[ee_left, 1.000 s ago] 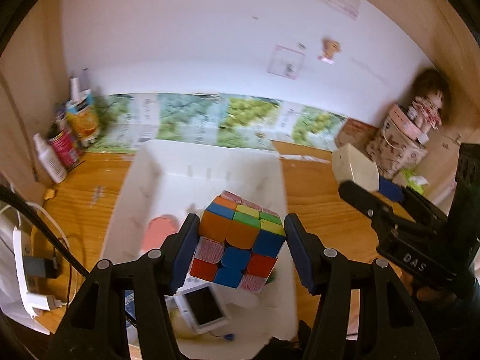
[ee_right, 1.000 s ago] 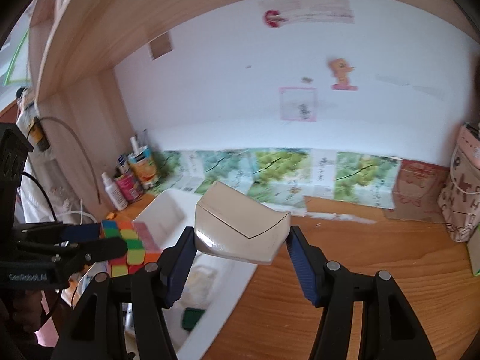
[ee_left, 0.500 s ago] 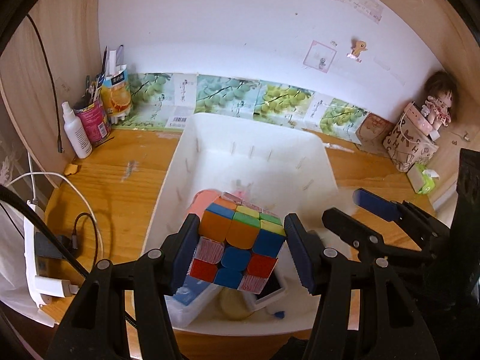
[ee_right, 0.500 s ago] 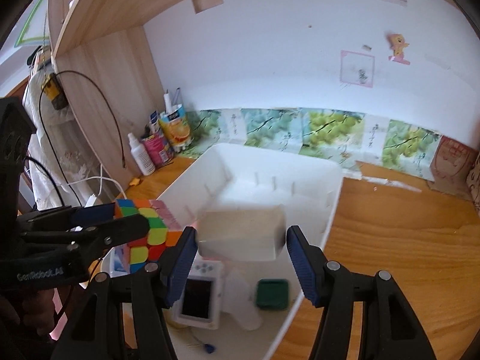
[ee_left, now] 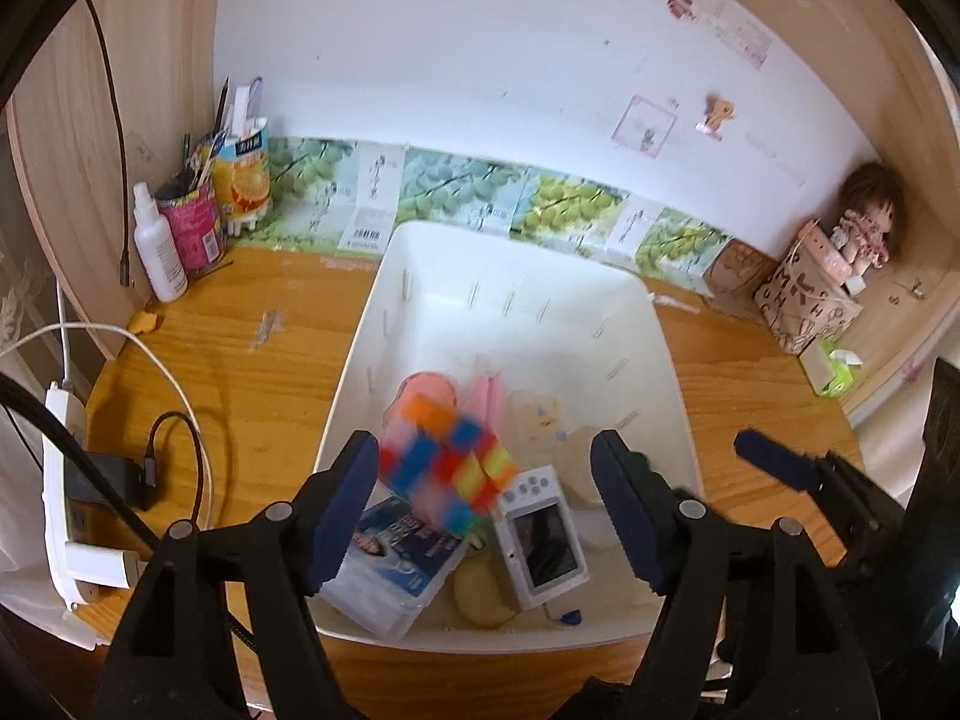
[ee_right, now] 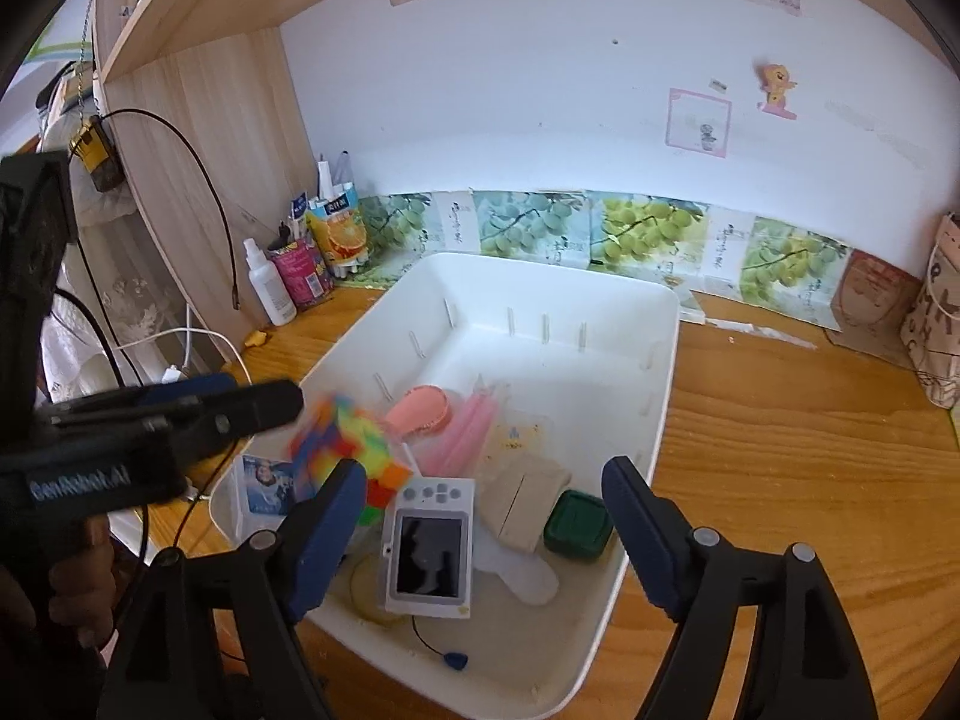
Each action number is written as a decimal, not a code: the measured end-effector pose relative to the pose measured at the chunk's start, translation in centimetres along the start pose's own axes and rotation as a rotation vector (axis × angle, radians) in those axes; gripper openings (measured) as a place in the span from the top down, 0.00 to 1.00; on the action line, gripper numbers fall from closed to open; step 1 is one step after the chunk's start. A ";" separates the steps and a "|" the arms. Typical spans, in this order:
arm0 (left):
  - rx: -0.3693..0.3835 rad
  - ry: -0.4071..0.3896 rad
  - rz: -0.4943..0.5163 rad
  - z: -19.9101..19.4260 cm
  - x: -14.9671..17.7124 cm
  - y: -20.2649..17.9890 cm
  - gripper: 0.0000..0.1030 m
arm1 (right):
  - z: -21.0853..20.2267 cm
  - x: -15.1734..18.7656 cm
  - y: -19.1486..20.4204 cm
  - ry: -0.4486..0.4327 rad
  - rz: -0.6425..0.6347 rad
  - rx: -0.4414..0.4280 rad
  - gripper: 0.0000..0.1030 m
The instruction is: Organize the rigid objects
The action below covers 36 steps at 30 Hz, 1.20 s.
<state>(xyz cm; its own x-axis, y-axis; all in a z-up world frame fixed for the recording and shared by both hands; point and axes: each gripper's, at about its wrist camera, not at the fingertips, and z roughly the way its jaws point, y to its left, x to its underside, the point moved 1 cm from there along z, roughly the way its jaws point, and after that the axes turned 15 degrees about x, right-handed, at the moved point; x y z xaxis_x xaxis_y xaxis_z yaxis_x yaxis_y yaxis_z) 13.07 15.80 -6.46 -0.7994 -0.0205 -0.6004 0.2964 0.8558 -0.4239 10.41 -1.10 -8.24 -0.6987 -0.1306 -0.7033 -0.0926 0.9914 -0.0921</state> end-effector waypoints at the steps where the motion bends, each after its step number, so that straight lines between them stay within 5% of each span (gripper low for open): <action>1: 0.004 -0.003 0.002 -0.1 -0.1 -0.3 0.24 | -0.2 0.1 -0.1 0.007 -0.003 0.009 0.21; 10: -0.016 -0.026 -0.028 -0.4 0.3 -3.4 0.20 | -2.8 1.1 -3.6 0.029 0.016 0.058 0.14; 13: -0.023 -0.019 -0.049 -0.2 1.0 -4.8 0.20 | -3.9 1.9 -5.5 0.037 0.045 0.069 0.01; 19: -0.092 0.032 -0.036 0.5 3.1 -8.4 0.17 | -5.1 4.0 -9.1 0.074 0.097 0.049 0.00; 26: -0.201 0.123 -0.010 1.5 5.6 -12.0 0.03 | -5.4 7.1 -12.3 0.142 0.141 -0.039 0.00; 36: -0.263 0.131 -0.008 1.0 6.0 -14.1 0.01 | -6.6 7.6 -14.9 0.224 0.218 -0.055 0.00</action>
<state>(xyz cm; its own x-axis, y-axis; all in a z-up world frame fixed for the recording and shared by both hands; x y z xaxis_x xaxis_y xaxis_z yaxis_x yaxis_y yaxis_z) 4.61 3.10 -4.79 -0.8667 0.0247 -0.4982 0.1581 0.9609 -0.2274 1.86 -16.82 -7.57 -0.8448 0.0823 -0.5288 0.0428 0.9953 0.0865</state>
